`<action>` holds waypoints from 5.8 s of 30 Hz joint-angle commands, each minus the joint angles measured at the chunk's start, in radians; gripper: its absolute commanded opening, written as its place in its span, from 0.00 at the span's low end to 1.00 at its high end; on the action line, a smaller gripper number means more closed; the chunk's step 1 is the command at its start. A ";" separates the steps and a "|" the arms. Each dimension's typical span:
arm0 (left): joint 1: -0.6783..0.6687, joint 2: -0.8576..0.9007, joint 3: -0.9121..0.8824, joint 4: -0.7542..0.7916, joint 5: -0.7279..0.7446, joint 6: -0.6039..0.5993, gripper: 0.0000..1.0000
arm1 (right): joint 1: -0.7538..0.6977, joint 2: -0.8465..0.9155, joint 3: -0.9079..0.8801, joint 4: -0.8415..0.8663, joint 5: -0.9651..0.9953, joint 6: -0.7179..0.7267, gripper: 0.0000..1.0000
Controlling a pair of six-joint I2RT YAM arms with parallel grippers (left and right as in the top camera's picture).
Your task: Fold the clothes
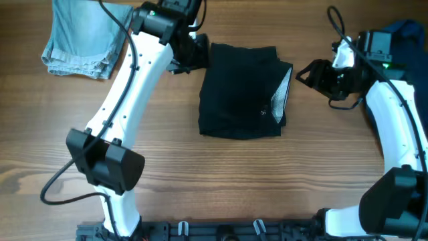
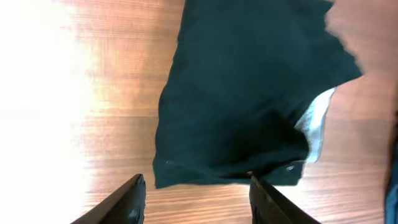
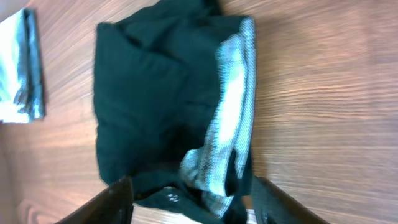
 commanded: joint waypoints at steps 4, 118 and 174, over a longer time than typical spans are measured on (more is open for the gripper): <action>-0.012 0.050 -0.239 0.211 0.083 0.033 0.42 | 0.113 0.065 0.022 0.091 -0.164 -0.012 0.27; 0.524 0.214 -0.244 1.110 0.234 0.408 0.04 | 0.292 0.115 0.014 -0.121 0.410 0.065 1.00; 0.817 0.266 -0.071 0.596 0.407 0.293 0.78 | 0.292 0.115 0.014 -0.177 0.409 0.098 1.00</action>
